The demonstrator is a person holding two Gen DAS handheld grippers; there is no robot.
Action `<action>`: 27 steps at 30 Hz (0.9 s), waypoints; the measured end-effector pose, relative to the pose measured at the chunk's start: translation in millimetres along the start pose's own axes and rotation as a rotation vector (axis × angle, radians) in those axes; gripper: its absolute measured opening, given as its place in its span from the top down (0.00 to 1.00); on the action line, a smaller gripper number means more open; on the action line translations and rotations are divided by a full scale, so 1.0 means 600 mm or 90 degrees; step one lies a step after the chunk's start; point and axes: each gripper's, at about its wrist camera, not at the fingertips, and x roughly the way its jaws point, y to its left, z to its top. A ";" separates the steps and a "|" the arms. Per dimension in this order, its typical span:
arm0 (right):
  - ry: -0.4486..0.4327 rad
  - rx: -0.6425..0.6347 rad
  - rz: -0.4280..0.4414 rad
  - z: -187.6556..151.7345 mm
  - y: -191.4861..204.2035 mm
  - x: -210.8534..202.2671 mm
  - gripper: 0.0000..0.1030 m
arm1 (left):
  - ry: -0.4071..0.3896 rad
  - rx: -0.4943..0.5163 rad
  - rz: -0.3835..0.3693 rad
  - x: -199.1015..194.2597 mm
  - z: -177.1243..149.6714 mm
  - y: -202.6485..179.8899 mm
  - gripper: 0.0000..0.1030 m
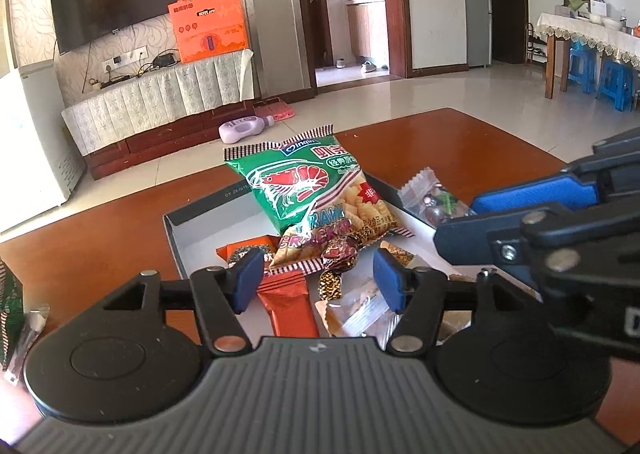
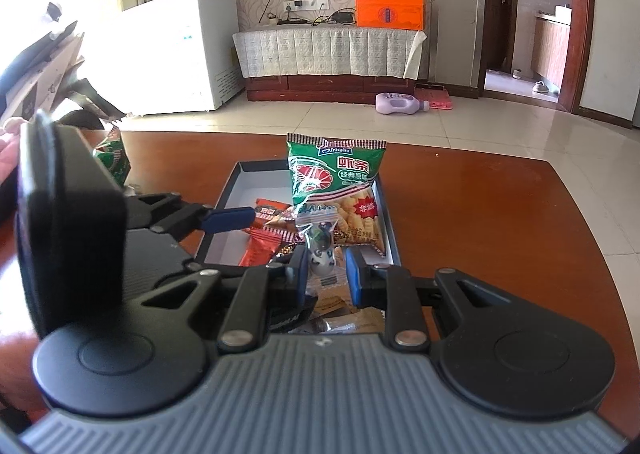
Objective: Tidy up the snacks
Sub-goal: 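Open left gripper dropping chocolates into box while right gripper releases clear candy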
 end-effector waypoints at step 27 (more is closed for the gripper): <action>0.045 0.002 -0.007 0.000 0.035 0.054 0.77 | -0.003 0.063 -0.025 -0.092 -0.050 -0.005 0.29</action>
